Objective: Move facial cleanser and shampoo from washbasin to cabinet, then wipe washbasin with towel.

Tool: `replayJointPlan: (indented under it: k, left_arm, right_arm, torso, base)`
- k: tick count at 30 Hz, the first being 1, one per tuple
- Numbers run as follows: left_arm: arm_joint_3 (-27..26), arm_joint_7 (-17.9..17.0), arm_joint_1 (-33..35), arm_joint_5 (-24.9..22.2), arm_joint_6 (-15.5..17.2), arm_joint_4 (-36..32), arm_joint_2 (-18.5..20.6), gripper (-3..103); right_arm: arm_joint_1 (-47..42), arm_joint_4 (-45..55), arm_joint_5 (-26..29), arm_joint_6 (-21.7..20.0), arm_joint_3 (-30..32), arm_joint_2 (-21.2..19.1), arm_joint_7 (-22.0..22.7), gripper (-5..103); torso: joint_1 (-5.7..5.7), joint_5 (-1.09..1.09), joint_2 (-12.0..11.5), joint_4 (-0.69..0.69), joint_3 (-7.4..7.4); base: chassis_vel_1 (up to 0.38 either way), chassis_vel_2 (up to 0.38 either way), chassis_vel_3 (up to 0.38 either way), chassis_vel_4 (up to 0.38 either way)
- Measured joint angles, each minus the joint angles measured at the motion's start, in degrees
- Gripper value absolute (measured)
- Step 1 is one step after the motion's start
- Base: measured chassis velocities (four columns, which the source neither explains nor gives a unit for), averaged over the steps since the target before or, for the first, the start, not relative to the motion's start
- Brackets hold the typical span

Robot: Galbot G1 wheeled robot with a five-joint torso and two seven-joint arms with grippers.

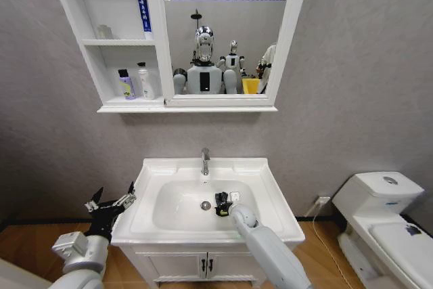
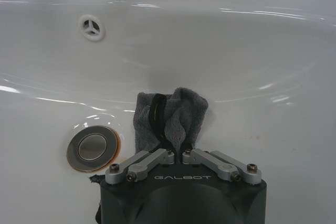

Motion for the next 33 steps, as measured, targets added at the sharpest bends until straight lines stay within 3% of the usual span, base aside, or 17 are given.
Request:
replayJointPlan:
  k: [33]
  left_arm:
    - [0.0, 0.0, 0.0, 0.0, 0.0, 0.0, 0.0, 100]
  right_arm:
    - [3.07, -1.56, -1.81, 1.99, -6.29, 3.35, -0.93, 2]
  torso:
    - [0.01, 0.01, -0.01, 0.01, 0.01]
  base:
    - [0.0, 0.0, 0.0, 0.0]
